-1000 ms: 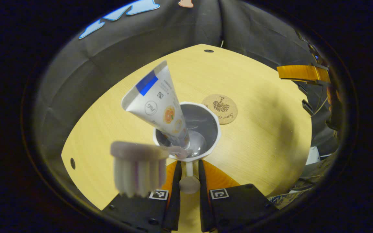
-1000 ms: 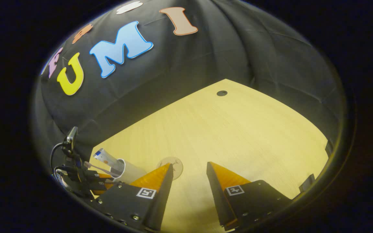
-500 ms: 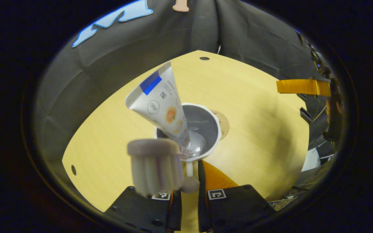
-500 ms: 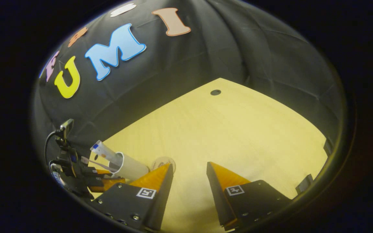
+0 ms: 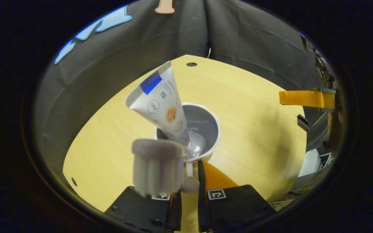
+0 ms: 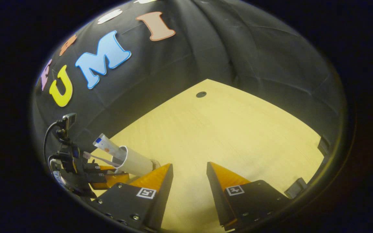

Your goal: Put the toothbrush and toothpaste on the desktop into the cup, then pick up the cup and place it on the coaster on the desktop.

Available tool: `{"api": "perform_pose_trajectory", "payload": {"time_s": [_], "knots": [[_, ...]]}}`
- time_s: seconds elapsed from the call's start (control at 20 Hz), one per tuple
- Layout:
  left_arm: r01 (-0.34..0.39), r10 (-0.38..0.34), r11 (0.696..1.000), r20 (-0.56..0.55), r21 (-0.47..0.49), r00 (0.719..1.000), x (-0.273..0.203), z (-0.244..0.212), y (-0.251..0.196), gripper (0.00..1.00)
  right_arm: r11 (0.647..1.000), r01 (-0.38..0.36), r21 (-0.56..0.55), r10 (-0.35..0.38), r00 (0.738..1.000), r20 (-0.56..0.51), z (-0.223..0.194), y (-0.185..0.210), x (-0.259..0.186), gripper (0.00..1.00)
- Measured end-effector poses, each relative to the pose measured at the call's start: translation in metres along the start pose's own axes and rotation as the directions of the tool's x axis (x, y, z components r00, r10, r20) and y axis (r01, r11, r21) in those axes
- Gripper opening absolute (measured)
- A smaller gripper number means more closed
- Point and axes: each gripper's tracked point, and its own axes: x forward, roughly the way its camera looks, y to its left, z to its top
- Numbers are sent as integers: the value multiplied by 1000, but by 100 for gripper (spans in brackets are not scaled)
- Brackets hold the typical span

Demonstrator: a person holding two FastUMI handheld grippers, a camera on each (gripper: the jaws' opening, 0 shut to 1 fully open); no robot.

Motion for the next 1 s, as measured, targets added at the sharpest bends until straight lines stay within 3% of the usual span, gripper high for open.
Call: {"api": "perform_pose_trajectory", "payload": {"time_s": [0.25, 0.55, 0.85, 1.0], "knots": [[-11, 11, 1000, -27, -13, 1000, -13, -10, 23, 32, 1000, 6, 21, -6, 1000, -7, 4, -18, -2, 63], [-33, 32, 999, -25, -25, 999, 0, -8, 20, 32, 1000, 7, 23, -7, 1000, -19, 2, -30, -7, 63], [-74, 74, 997, 0, -17, 997, 3, -2, 14, 42, 999, 2, 41, -1, 1000, -28, 0, -33, -11, 63], [-87, 87, 996, 22, -18, 996, -12, 2, 7, 37, 999, -9, 32, 10, 1000, -30, -2, -27, -13, 63]]}}
